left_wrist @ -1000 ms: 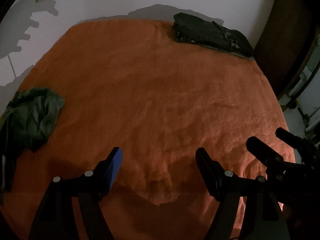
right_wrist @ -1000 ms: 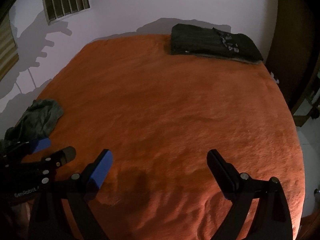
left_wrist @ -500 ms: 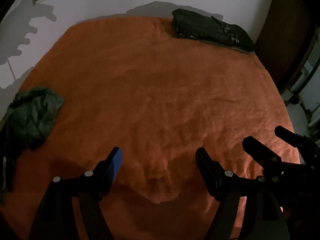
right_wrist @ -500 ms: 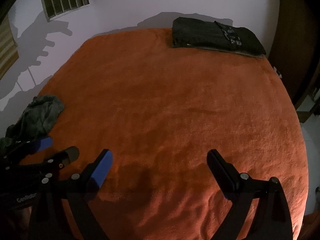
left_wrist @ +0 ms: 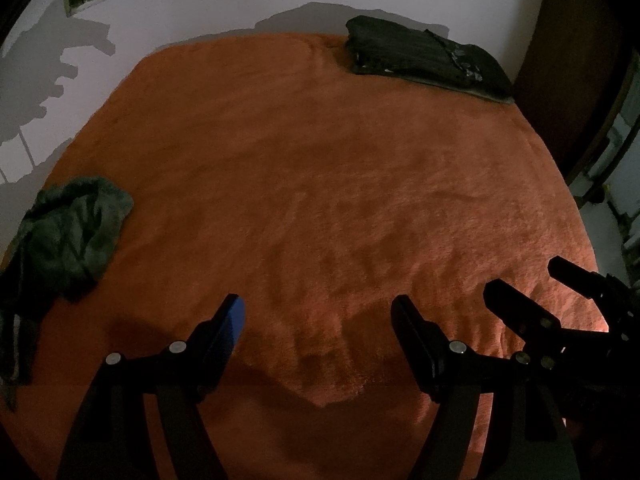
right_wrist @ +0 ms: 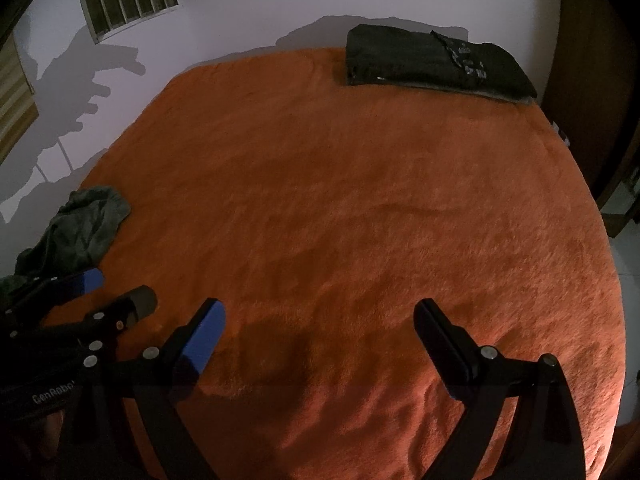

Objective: Fold clothes

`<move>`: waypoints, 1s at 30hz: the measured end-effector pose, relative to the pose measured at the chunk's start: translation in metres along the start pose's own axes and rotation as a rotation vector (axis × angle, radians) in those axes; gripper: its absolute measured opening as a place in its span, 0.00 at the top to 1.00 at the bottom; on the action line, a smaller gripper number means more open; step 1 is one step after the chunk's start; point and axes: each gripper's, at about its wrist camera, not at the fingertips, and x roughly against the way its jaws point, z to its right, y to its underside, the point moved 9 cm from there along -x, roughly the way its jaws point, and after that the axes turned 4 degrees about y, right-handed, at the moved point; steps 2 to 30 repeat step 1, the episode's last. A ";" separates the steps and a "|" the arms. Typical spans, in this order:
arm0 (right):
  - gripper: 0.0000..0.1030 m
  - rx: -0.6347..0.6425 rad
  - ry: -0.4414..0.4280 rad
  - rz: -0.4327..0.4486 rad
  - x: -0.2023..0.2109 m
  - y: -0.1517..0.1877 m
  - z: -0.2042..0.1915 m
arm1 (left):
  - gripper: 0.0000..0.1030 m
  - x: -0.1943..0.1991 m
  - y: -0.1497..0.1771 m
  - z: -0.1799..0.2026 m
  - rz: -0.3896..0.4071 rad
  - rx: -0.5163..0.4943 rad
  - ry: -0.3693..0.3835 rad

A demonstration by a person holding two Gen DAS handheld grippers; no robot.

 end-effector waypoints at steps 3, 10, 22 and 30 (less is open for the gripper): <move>0.08 -0.001 0.000 0.000 0.000 0.000 0.000 | 0.26 0.000 0.000 0.000 0.002 -0.003 -0.002; 0.08 -0.001 0.000 0.000 0.000 0.000 0.000 | 0.26 0.000 0.000 0.000 0.002 -0.003 -0.002; 0.08 -0.001 0.000 0.000 0.000 0.000 0.000 | 0.26 0.000 0.000 0.000 0.002 -0.003 -0.002; 0.08 -0.001 0.000 0.000 0.000 0.000 0.000 | 0.26 0.000 0.000 0.000 0.002 -0.003 -0.002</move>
